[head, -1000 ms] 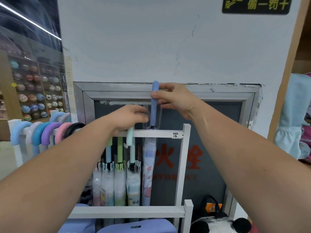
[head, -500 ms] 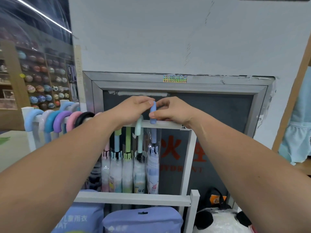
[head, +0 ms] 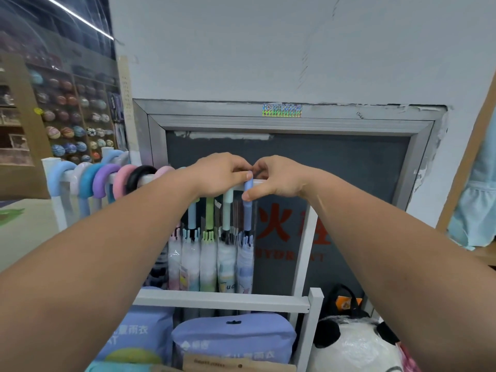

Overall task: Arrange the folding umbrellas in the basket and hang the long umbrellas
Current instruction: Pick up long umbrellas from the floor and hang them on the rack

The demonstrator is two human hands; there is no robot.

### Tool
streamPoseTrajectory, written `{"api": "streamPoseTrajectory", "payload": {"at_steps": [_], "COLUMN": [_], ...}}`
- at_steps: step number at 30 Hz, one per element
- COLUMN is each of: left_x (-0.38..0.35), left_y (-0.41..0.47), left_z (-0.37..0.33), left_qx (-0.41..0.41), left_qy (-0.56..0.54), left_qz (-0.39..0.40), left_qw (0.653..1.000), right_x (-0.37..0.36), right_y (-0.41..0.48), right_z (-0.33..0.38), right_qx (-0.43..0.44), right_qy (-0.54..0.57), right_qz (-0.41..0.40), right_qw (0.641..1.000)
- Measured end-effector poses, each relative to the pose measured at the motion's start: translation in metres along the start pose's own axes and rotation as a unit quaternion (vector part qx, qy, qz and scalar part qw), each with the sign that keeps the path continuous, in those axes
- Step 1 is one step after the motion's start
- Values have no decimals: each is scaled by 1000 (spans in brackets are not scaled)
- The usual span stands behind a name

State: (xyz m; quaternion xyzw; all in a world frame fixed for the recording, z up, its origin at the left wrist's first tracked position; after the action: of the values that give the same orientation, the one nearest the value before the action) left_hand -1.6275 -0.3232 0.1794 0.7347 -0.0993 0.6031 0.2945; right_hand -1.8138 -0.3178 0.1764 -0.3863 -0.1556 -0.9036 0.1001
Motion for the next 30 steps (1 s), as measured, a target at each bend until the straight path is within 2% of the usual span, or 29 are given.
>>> {"api": "streamPoseTrajectory", "payload": {"at_steps": [8, 13, 16, 19, 25, 30], "left_x": [-2, -13, -21, -27, -40, -74], "left_y": [-13, -37, -56, -74, -116, -148], "left_z": [-11, -22, -25, -30, -57, -88], "left_qx": [20, 78, 94, 97, 40, -50], "left_qy": [23, 8, 2, 41, 120, 95], "left_qz": [-6, -91, -140, -160, -158, -130], "left_qw": [1000, 993, 986, 981, 979, 986], "right_x": [-2, -7, -8, -13, -31, -55], "right_y": [-13, -43, -68, -98, -165, -246], "right_z": [2, 0, -4, -6, -19, -40], "right_qx": [20, 80, 124, 129, 32, -77], "right_qy": [-46, -26, -80, -150, -232, -257], "right_qz": [-20, -97, -138, -166, -175, -201], "right_qw": [999, 992, 979, 966, 956, 942]}}
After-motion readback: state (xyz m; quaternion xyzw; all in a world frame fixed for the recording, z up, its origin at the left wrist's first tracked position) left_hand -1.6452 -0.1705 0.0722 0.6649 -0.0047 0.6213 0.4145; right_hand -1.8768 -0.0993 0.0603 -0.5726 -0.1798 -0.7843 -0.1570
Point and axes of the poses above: each hand's wrist, its own y-axis towards the middle knuckle, its own x-axis out of the back of the hand, z = x × y, the point moved 1 cm from there along y, towards the middle knuckle, and after that the axes turned 13 degrees about y, right-handed, at the moved point
